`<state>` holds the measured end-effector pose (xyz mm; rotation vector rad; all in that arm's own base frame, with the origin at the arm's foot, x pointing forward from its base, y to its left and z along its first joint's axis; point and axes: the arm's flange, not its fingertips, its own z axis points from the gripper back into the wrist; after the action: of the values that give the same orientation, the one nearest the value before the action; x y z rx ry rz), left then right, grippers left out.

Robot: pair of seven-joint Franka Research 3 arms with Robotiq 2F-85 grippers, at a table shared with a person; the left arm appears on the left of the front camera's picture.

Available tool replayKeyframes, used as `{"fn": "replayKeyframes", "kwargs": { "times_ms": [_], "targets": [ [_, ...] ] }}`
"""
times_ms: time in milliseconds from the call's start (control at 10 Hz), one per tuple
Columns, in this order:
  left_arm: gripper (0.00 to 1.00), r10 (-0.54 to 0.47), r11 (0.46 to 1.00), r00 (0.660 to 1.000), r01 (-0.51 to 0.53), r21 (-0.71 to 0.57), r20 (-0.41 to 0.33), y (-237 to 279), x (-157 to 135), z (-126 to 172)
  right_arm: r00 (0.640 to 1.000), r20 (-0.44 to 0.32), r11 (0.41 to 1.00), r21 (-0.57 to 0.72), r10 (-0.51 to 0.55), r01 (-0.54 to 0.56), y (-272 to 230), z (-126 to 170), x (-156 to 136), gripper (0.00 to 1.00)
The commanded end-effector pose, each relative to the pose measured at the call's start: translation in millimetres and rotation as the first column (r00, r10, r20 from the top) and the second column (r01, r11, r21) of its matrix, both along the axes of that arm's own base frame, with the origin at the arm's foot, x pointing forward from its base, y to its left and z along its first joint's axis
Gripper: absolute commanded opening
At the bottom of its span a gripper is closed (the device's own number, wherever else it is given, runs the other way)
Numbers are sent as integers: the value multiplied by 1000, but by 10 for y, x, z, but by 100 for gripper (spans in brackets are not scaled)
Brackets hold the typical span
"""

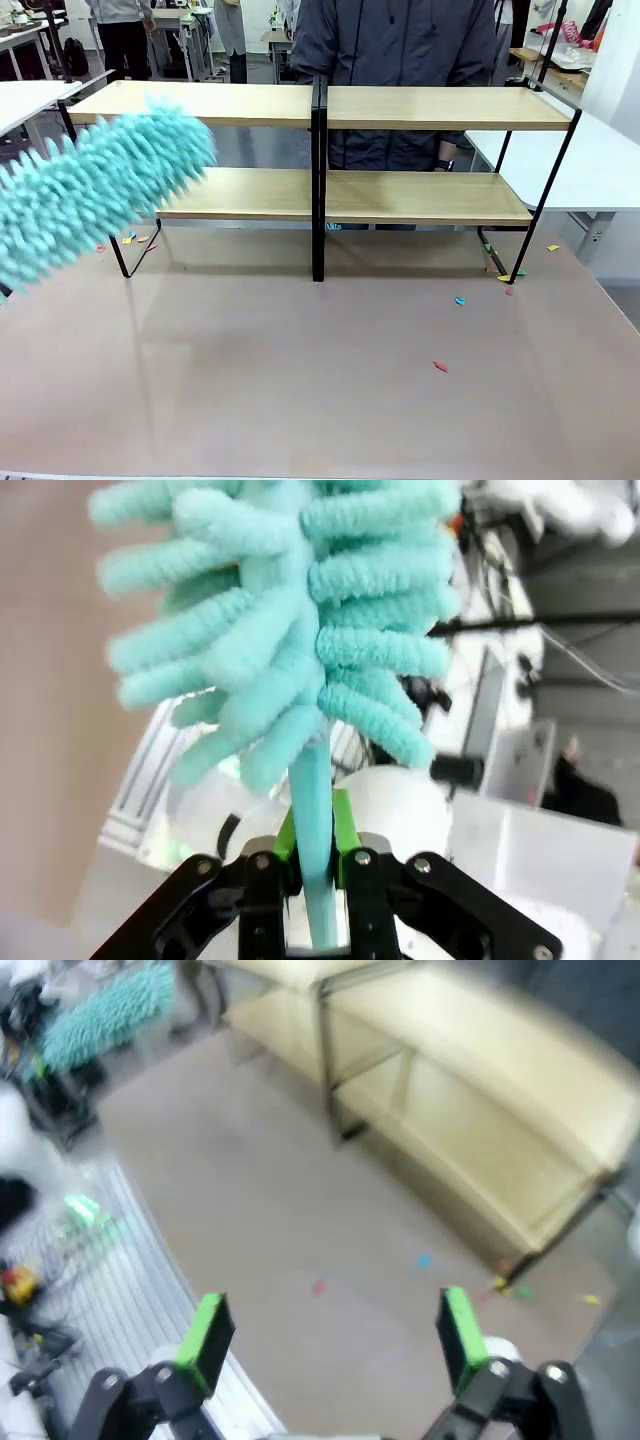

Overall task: Clean the shelves.
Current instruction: Place the Duster on the table.

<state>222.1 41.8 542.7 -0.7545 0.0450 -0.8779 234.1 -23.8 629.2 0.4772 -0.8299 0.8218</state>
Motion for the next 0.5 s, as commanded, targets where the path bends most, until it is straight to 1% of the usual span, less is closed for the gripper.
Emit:
{"fn": "replayKeyframes", "kwargs": {
  "times_ms": [0,100,200,300,400],
  "targets": [
    [12,-478,850,873,488,196,-103,-14,485,-72,972,-224,998,0,66,-67,206,-520,166,100],
    [12,-489,833,861,509,216,-141,-136,710,-187,957,-290,1000,-5,-4,3,299,-806,223,100],
    [12,-523,810,835,550,203,-171,-246,914,-321,923,-384,998,34,-42,60,386,-1100,265,100],
    [12,-597,740,774,633,229,-212,-356,1145,-544,844,-533,989,82,-62,124,494,-1449,300,100],
    [12,-695,649,660,747,148,-285,-422,1348,-762,738,-673,975,131,-45,179,529,-1704,337,100]
  ]
}}
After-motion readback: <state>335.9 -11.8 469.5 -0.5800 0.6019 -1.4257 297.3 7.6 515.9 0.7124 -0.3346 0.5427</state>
